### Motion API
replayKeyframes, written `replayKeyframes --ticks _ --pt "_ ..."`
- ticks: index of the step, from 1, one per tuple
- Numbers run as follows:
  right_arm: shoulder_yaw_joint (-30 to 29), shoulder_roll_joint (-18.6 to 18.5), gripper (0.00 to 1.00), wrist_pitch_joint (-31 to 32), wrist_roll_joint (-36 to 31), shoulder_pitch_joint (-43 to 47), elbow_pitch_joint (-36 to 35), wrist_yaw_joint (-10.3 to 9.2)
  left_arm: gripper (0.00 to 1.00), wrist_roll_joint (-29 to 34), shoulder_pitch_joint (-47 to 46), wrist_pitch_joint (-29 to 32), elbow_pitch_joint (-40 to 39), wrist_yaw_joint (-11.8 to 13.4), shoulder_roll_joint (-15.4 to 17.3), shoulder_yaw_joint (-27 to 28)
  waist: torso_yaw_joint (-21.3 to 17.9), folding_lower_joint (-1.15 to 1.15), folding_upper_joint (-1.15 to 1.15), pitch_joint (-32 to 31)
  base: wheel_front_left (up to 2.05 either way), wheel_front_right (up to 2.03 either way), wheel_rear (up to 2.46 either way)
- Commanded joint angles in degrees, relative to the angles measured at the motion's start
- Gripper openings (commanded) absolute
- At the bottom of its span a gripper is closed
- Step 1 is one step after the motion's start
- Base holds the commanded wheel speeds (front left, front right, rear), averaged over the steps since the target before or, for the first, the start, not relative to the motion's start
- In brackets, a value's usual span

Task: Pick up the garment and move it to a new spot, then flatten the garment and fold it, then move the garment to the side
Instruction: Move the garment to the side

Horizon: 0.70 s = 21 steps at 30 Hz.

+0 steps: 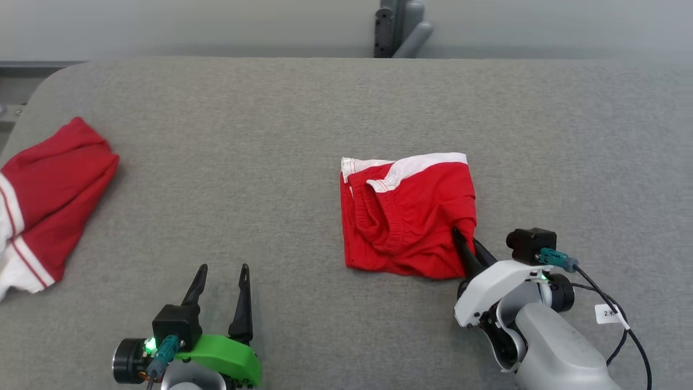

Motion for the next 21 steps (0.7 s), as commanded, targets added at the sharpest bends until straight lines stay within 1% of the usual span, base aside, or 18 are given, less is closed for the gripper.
replayKeyframes --ticks 1,7,12,18,21 --pt "-0.01 -0.51 0.0 -0.15 -0.35 0.55 -0.44 -0.08 1.0 0.44 -1.21 0.0 -0.3 -0.28 0.2 -0.2 -9.31 0.0 0.0 -0.41 0.0 0.0 0.0" --pt "0.6 -0.42 0.0 -0.16 -0.08 0.16 -2.09 -0.08 1.0 0.87 -3.53 0.0 -0.76 -0.83 0.22 -0.24 -20.49 0.0 0.0 1.19 0.0 0.0 0.0" --pt "1.99 -0.3 0.0 -0.16 0.43 -0.17 -3.74 -0.07 1.0 1.95 -5.38 0.0 -0.8 -1.64 0.24 -0.51 -27.77 0.0 0.0 2.73 0.0 0.0 0.0" --pt "2.81 -0.11 0.0 -0.17 1.52 -0.7 -4.87 -0.07 1.0 3.16 -6.77 0.0 -0.47 -2.36 0.25 -0.88 -31.81 0.0 0.0 4.41 0.0 0.0 0.0" --pt "2.74 0.0 0.0 -0.17 2.06 -0.62 -5.48 -0.07 1.0 3.99 -7.44 0.0 -0.18 -2.89 0.26 -1.08 -32.71 0.0 0.0 5.51 0.0 0.0 0.0"
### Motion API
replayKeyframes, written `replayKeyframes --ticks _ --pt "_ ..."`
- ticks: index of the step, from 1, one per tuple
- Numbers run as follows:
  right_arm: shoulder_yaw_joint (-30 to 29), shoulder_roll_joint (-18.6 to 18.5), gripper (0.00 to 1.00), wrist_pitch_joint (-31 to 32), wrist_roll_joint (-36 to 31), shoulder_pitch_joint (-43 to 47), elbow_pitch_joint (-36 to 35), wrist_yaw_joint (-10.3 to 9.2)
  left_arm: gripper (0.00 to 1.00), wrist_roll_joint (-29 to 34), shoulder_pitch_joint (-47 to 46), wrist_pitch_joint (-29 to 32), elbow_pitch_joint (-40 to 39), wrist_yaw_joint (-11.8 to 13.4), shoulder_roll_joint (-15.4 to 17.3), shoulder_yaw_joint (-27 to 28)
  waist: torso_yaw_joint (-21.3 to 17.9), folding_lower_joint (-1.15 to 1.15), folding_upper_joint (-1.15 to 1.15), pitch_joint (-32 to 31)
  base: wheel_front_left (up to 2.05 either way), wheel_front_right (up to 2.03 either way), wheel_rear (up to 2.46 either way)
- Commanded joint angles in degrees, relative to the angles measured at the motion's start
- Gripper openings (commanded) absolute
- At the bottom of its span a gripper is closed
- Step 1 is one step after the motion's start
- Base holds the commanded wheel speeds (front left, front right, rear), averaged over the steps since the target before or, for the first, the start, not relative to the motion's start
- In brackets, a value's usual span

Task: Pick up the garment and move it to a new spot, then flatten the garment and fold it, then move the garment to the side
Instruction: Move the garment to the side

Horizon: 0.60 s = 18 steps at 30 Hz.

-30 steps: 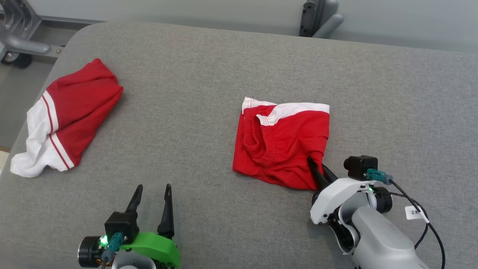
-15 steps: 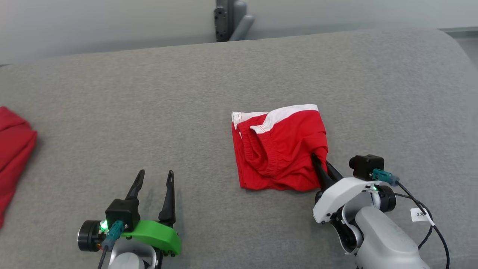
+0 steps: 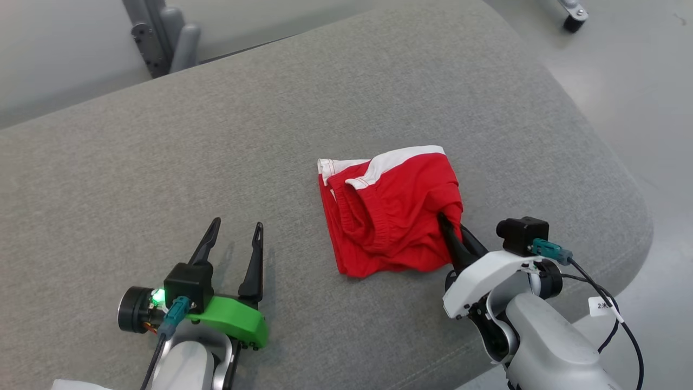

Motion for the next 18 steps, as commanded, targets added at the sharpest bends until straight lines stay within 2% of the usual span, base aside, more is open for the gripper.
replayKeyframes --ticks 1,4,9,18 --pt "-0.23 0.12 0.0 -0.16 0.46 -0.37 -0.51 -0.06 1.0 0.52 -1.11 0.0 0.04 -0.44 0.33 0.11 -5.75 0.0 0.0 3.65 0.0 0.0 0.0" --pt "-0.36 0.15 0.0 -0.16 -0.21 -0.92 -0.84 -0.06 1.0 1.37 -1.76 0.0 0.14 -0.84 0.35 -0.04 -5.22 0.0 0.0 5.12 0.0 0.0 0.0" --pt "-0.91 -1.35 0.0 -0.17 -2.1 -3.48 -1.37 -0.06 1.0 2.67 -3.62 0.0 0.67 -1.36 0.35 -0.64 -1.41 0.0 0.0 8.39 0.0 0.0 0.0" --pt "-3.58 -7.79 0.0 -0.17 -5.76 -14.23 2.22 -0.07 1.0 4.7 -6.94 0.0 0.19 -1.84 0.65 -0.69 7.78 0.0 0.0 15.08 0.0 0.0 0.0"
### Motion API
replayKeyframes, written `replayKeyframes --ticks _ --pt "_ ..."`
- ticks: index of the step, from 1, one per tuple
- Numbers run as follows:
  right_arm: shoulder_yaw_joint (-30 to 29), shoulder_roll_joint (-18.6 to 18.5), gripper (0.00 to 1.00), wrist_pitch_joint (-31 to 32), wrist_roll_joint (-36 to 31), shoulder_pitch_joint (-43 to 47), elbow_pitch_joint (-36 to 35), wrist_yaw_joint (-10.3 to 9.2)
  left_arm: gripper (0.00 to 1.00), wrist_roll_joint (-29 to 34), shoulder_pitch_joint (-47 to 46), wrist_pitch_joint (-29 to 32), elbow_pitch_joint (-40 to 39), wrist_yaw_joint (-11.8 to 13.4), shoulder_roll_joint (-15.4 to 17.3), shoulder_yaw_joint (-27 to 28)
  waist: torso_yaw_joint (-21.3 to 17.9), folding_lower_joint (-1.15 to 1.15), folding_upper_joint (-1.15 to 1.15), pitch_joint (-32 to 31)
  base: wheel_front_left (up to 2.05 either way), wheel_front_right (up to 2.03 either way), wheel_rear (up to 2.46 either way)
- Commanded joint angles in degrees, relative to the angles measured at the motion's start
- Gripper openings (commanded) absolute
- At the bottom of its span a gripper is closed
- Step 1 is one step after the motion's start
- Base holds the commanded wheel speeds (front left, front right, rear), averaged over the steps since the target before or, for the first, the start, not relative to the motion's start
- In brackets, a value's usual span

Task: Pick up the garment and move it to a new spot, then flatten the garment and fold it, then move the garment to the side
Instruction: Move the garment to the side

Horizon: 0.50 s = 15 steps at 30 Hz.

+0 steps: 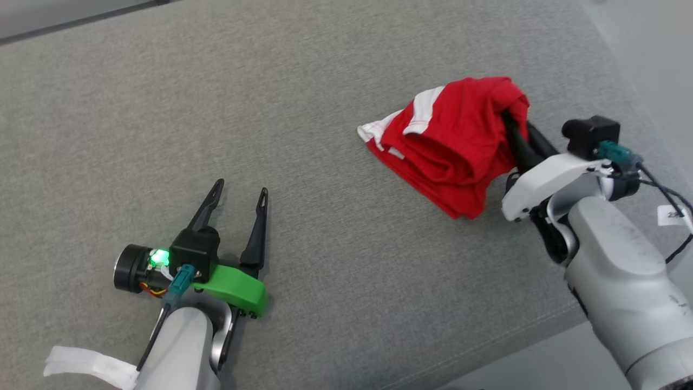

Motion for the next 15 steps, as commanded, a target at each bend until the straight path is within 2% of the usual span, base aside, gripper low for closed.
replayKeyframes --ticks 1,6,8,15 --pt "-1.04 -1.52 0.0 -0.16 -0.97 -2.55 1.42 -0.08 1.0 0.56 -1.24 0.0 -0.26 -0.02 0.55 0.2 7.49 0.0 0.0 6.51 0.0 0.0 0.0" --pt "-6.46 -6.62 0.0 -0.15 -2.42 -7.89 5.45 -0.08 1.0 0.97 -1.54 0.01 -1.01 -0.09 0.71 0.38 10.31 0.0 0.0 7.96 0.0 0.0 0.0" --pt "-11.98 -9.49 0.0 -0.16 -4.22 -9.39 6.08 -0.08 1.0 1.2 -1.05 0.04 -1.07 -0.21 0.86 0.47 11.08 0.0 0.0 8.19 0.0 0.0 0.0" --pt "-25.04 -12.47 0.0 -0.15 -9.37 -6.22 6.67 -0.08 1.0 1.44 -0.69 0.07 -1.15 -0.05 0.88 0.47 11.41 0.0 0.0 7.8 0.0 0.0 0.0"
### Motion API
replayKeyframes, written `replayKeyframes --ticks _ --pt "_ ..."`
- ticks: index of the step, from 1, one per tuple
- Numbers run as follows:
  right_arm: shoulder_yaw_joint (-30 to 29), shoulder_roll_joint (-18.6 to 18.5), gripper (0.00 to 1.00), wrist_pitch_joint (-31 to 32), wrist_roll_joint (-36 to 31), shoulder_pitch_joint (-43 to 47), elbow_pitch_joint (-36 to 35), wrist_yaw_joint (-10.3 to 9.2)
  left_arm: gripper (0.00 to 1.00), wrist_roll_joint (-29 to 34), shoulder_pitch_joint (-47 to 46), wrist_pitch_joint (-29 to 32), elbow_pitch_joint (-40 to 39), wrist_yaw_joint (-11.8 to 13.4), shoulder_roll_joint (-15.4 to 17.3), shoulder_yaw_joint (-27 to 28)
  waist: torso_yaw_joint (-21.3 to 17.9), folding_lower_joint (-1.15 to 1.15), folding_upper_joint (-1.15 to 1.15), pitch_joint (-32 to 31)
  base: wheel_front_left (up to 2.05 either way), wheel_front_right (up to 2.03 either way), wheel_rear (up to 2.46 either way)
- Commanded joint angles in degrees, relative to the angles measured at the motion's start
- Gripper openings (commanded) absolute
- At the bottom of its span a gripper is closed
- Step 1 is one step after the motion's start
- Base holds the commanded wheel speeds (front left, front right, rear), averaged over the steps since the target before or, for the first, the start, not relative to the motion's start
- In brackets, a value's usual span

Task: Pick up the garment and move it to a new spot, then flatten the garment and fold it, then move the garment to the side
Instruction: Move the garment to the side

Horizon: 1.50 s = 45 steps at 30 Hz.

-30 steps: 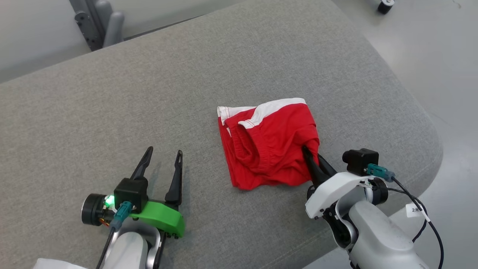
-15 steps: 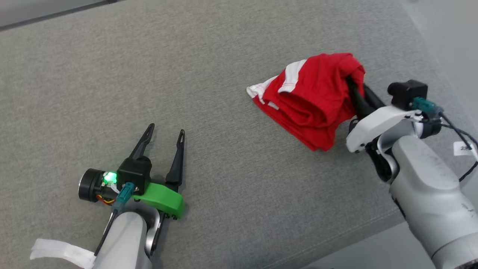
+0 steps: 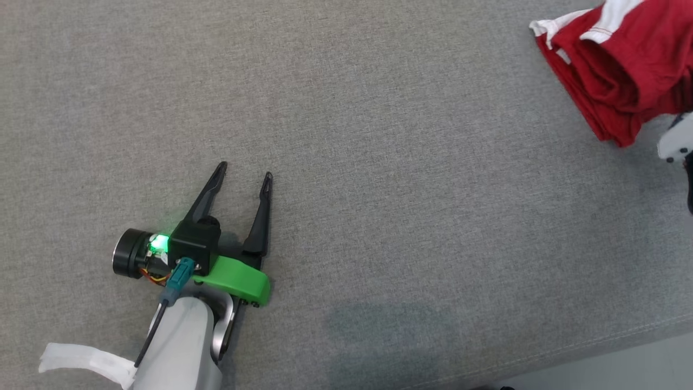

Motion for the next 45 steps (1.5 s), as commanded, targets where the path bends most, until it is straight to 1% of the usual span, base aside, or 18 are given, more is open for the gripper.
replayKeyframes --ticks 1,2,3,5,6,7,8,11,14,17,20,24,27,30,34,37,44,45 --pt "-3.38 -0.54 0.0 -0.16 -1.86 2.23 1.05 -0.08 1.0 0.53 0.31 0.16 1.09 0.04 0.79 0.09 0.53 0.0 -0.01 0.27 0.0 0.0 0.0" --pt "-5.47 -0.63 0.0 -0.16 -3.04 3.03 1.48 -0.08 1.0 0.57 0.25 0.17 1.06 0.04 0.8 0.02 0.56 0.0 -0.01 0.17 0.0 0.0 0.0" --pt "-5.47 -0.63 0.0 -0.16 -3.04 3.03 1.48 -0.08 1.0 0.57 0.25 0.17 1.06 0.04 0.8 0.02 0.56 0.0 -0.01 0.17 0.0 0.0 0.0" --pt "-9.32 -0.72 0.0 -0.17 -5.42 4.7 2.48 -0.08 1.0 0.55 0.25 0.16 1.06 0.04 0.73 -0.13 0.68 0.0 -0.01 -0.13 0.0 0.0 0.0" --pt "-11.09 -0.45 0.17 -0.17 -6.73 5.39 2.66 -0.08 1.0 0.54 0.28 0.16 1.08 0.04 0.7 -0.22 0.74 0.0 -0.01 -0.31 0.0 0.0 0.0" --pt "-12.88 -0.13 0.83 -0.17 -7.88 5.91 2.88 -0.08 1.0 0.56 0.36 0.15 1.08 0.07 0.67 -0.28 0.78 0.0 -0.01 -0.51 0.0 0.0 0.0" --pt "-14.64 0.26 1.0 -0.17 -8.9 6.38 3.13 -0.08 1.0 0.56 0.47 0.15 1.12 0.14 0.64 -0.28 0.79 0.0 -0.01 -0.73 0.0 0.0 0.0" --pt "-18.8 1.73 1.0 -0.16 -12.2 7.2 1.02 -0.08 1.0 0.43 1.03 0.14 1.32 0.37 0.62 0.02 0.6 0.0 -0.01 -1.58 0.0 0.0 0.0" --pt "-22.25 3.13 1.0 -0.17 -15.87 8.03 -2.76 -0.08 1.0 0.31 1.59 0.14 1.65 0.49 0.56 0.16 0.5 0.0 -0.01 -2.63 0.0 0.0 0.0" --pt "-22.29 5.55 1.0 -0.17 -18.49 8.45 -7.88 -0.07 1.0 -0.13 1.91 0.13 1.61 0.62 0.47 0.26 0.55 0.0 -0.01 -4.1 0.0 0.0 0.0" --pt "-19.23 8.1 1.0 -0.17 -18.24 10.01 -12.79 -0.08 1.0 -0.61 2.71 0.11 1.49 0.9 0.35 0.51 0.83 0.0 -0.01 -6.07 0.0 0.0 0.0" --pt "-11.34 10.48 1.0 -0.17 -15.64 13.33 -18.09 -0.08 1.0 -1.5 4.02 0.1 1.66 1.65 0.18 1.04 1.9 0.0 -0.01 -9.2 0.0 0.0 0.0" --pt "-5.91 11.5 1.0 -0.17 -13.05 16.82 -20.81 -0.08 1.0 -2.29 5.37 0.1 1.9 2.28 0.13 1.73 3.06 0.0 -0.01 -11.54 0.0 0.0 0.0" --pt "-1.69 12.66 1.0 -0.17 -11.43 20.47 -22.05 -0.08 1.0 -3.14 6.83 0.1 1.98 2.89 0.07 2.5 4.54 0.0 -0.01 -13.83 0.0 0.0 0.0" --pt "1.35 14.33 1.0 -0.17 -9.8 25.47 -22.57 -0.08 1.0 -3.94 9.12 0.1 2.31 3.49 0.04 3.92 6.66 0.0 -0.01 -16.65 0.0 0.0 0.0" --pt "2.43 15.15 1.0 -0.17 -9.01 28.82 -22.26 -0.08 1.0 -4.49 10.89 0.1 2.16 3.6 0.0 4.8 8.11 0.0 -0.01 -18.26 0.0 0.0 0.0" --pt "2.3 17.65 1.0 -0.17 -7.82 35.12 -22.49 -0.08 1.0 -6.03 14.63 0.1 1.71 4.31 0.01 5.74 10.6 0.0 -0.01 -22.07 0.0 0.0 0.0" --pt "3.17 17.9 1.0 -0.17 -8.04 35.84 -22.46 -0.08 1.0 -6.24 15.1 0.1 1.78 4.48 0.02 6.07 10.78 0.0 -0.01 -22.63 0.0 0.0 0.0"
